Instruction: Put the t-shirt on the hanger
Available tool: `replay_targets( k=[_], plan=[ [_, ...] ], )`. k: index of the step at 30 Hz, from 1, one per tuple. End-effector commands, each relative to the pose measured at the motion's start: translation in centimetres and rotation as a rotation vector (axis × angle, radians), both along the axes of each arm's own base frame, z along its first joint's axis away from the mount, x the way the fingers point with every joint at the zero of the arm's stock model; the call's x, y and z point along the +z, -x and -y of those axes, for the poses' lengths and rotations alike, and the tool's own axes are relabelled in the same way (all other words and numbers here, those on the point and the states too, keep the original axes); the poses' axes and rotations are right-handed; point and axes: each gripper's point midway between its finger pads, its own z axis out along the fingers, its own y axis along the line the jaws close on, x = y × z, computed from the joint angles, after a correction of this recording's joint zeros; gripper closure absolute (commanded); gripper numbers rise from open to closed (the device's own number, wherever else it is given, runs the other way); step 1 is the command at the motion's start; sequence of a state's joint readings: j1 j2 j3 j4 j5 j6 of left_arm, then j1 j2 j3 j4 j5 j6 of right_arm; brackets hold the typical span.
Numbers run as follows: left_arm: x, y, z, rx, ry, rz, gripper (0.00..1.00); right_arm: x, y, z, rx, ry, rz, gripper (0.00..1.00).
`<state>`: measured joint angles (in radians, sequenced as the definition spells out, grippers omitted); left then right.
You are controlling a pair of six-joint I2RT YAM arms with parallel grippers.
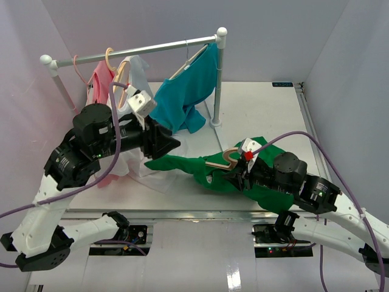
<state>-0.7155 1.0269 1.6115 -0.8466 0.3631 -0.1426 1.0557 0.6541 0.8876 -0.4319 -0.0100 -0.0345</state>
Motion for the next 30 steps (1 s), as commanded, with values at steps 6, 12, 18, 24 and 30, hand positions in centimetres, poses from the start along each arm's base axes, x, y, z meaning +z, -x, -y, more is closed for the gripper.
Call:
replay_targets(
  k=[6, 12, 18, 24, 30],
  plan=[
    [-6.0, 4.3, -0.6, -0.363, -0.216, 0.206, 0.41, 2.0, 2.3, -1.0, 0.135, -0.025, -0.032, 0.92],
    [-8.9, 3.8, 0.9, -0.431, -0.243, 0.146, 0.41, 3.9, 2.7, -1.7, 0.177, -0.042, -0.024, 0.92],
    [-11.6, 4.0, 2.1, -0.512, -0.257, 0.153, 0.39, 4.6, 2.0, -2.5, 0.167, -0.053, -0.019, 0.92],
    [-13.2, 3.6, 3.0, -0.515, -0.297, 0.165, 0.41, 4.7, 2.2, -3.9, 0.215, -0.044, -0.037, 0.92],
    [-13.2, 5.5, 4.2, -0.592, -0.285, 0.163, 0.51, 5.8, 3.2, -4.5, 0.291, -0.071, -0.022, 0.92]
  ],
)
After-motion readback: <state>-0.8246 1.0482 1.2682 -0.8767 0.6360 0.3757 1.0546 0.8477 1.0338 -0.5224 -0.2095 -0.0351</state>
